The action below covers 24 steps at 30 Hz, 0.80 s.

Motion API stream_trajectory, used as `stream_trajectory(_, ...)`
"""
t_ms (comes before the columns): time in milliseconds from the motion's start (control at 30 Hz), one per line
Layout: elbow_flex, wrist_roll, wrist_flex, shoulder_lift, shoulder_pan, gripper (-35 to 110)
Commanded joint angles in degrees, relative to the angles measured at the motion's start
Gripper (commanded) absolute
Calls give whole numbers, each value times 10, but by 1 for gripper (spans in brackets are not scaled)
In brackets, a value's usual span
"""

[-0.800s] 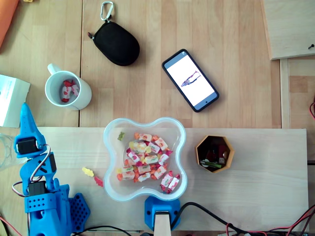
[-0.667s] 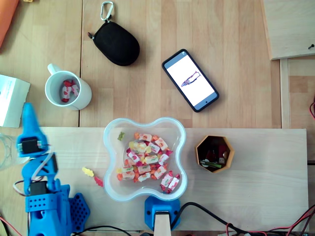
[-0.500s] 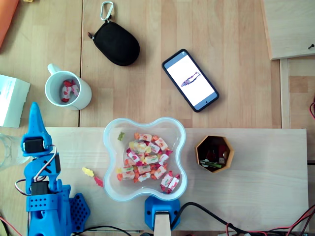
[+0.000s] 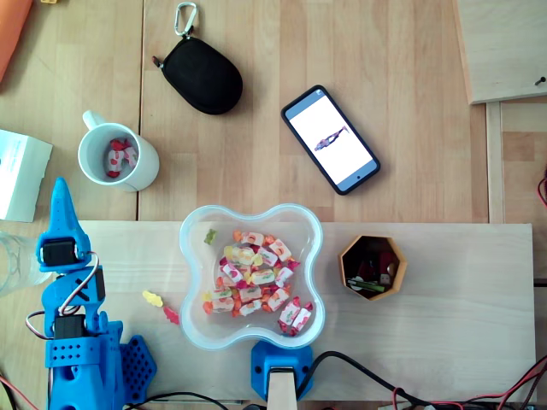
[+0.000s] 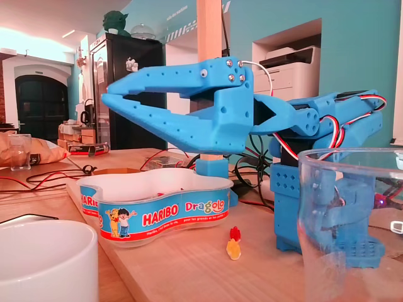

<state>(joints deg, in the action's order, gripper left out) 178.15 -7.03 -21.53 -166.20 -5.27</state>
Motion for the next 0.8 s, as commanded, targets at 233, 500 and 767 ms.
stream_trajectory(233,19,-16,-24,-10,-1,-2)
stream_trajectory(500,18,-8,-26,-11,7,-2)
stream_trajectory(767,18,-11,-24,-10,6,-2)
